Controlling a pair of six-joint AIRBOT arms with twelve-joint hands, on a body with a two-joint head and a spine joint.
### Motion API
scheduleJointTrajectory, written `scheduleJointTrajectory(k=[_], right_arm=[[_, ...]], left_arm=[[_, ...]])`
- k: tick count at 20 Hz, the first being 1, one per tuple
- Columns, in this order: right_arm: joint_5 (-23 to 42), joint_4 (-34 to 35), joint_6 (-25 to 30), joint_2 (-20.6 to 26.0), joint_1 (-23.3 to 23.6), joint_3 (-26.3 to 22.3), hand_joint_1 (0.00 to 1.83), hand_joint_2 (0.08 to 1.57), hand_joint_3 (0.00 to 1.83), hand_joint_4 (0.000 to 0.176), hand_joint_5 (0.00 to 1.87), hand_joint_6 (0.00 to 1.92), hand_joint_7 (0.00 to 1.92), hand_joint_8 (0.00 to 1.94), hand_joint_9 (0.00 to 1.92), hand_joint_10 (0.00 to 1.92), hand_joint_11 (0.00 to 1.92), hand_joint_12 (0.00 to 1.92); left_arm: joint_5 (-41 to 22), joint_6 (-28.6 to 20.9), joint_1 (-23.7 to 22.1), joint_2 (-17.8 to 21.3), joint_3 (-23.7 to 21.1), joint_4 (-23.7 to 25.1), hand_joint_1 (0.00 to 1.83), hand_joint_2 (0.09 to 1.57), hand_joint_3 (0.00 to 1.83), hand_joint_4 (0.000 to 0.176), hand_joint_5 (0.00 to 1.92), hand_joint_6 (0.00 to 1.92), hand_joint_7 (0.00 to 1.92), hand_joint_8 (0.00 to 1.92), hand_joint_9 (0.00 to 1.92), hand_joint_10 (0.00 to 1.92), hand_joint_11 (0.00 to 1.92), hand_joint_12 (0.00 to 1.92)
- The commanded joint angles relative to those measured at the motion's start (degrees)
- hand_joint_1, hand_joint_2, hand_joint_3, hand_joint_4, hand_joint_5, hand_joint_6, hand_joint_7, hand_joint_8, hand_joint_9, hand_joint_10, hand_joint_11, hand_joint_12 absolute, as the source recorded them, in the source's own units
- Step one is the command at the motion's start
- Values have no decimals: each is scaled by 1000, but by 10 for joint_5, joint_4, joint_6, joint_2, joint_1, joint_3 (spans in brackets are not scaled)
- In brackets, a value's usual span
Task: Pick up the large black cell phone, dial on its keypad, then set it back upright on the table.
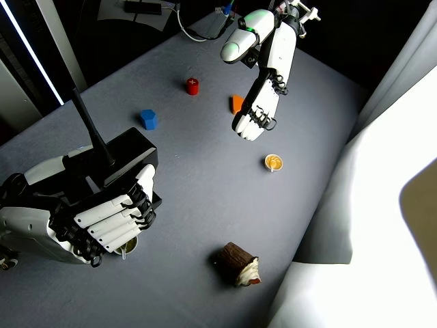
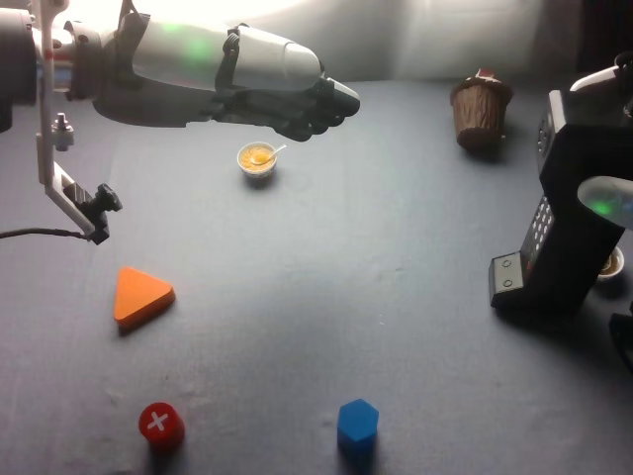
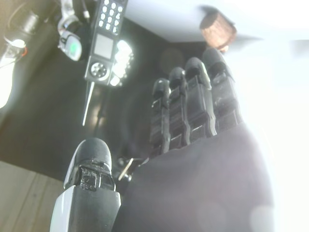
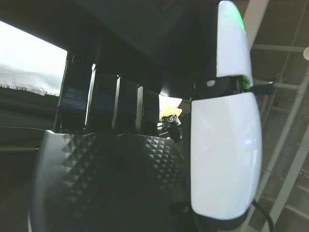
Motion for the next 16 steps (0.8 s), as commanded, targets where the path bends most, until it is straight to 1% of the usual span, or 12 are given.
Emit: scheduleJointTrajectory(k=[1, 2, 3, 4, 6, 7, 8, 9, 10, 12, 14, 16], right_arm=[[72, 4, 7, 5, -4, 1, 1353, 1184, 2, 0, 738, 1228, 821, 1209, 849, 1333, 762, 1189], [72, 4, 7, 5, -4, 1, 1352, 1188, 1, 0, 733, 1237, 822, 1210, 836, 1351, 747, 1197], [72, 4, 7, 5, -4, 1, 1205, 1210, 0, 0, 740, 1275, 837, 1262, 792, 905, 709, 1207], [72, 4, 7, 5, -4, 2, 1177, 1207, 1, 2, 763, 1255, 844, 1263, 822, 677, 679, 1222], [72, 4, 7, 5, -4, 2, 1169, 1204, 0, 17, 780, 1236, 843, 1264, 853, 550, 680, 1299], [72, 4, 6, 5, -4, 2, 1154, 1227, 0, 12, 730, 1304, 816, 1311, 816, 568, 619, 1390], [72, 4, 6, 5, -4, 2, 1099, 1236, 0, 0, 736, 1329, 734, 723, 786, 578, 579, 1432], [72, 4, 6, 5, -4, 1, 1072, 1189, 0, 0, 659, 629, 757, 425, 754, 538, 541, 1402], [72, 3, 6, 5, -5, 1, 1047, 1177, 0, 0, 714, 280, 803, 199, 764, 441, 520, 1351], [72, 3, 6, 5, -6, 1, 979, 1181, 0, 0, 733, 46, 771, 20, 756, 247, 455, 1254], [72, 3, 6, 5, -6, 1, 940, 1173, 0, 0, 695, 2, 694, 0, 729, 79, 381, 1137], [72, 3, 5, 5, -6, 1, 927, 1161, 0, 0, 656, 0, 653, 0, 706, 30, 336, 1063]], left_arm=[[-16, -5, -11, 5, 0, -43, 0, 1241, 0, 6, 286, 4, 215, 2, 174, 0, 0, 422], [-16, -5, -11, 5, 0, -43, 0, 1243, 1, 4, 287, 3, 214, 1, 175, 0, 0, 433], [-16, -5, -11, 5, 0, -43, 0, 1243, 0, 5, 281, 0, 216, 1, 172, 0, 0, 432], [-16, -5, -11, 5, 0, -43, 0, 1241, 0, 9, 261, 1, 201, 2, 151, 1, 0, 379], [-16, -5, -11, 5, 0, -43, 0, 1239, 0, 11, 267, 4, 206, 3, 159, 5, 0, 395], [-16, -5, -11, 6, -1, -43, 0, 1239, 0, 10, 267, 3, 207, 3, 163, 6, 0, 402], [-16, -5, -11, 6, -1, -43, 0, 1239, 0, 9, 264, 2, 206, 2, 161, 4, 0, 403], [-16, -5, -11, 6, 0, -43, 0, 1238, 0, 5, 271, 3, 221, 5, 167, 5, 0, 388], [-16, -5, -11, 6, 0, -43, 0, 1238, 0, 0, 271, 2, 219, 3, 167, 4, 0, 385], [-16, -5, -11, 6, 0, -43, 0, 1240, 0, 1, 272, 1, 226, 3, 174, 5, 0, 403], [-16, -5, -11, 6, 0, -43, 0, 1236, 0, 5, 265, 4, 215, 4, 162, 4, 0, 368], [-16, -5, -11, 6, 0, -43, 0, 1238, 0, 9, 256, 2, 206, 2, 155, 3, 0, 350]])
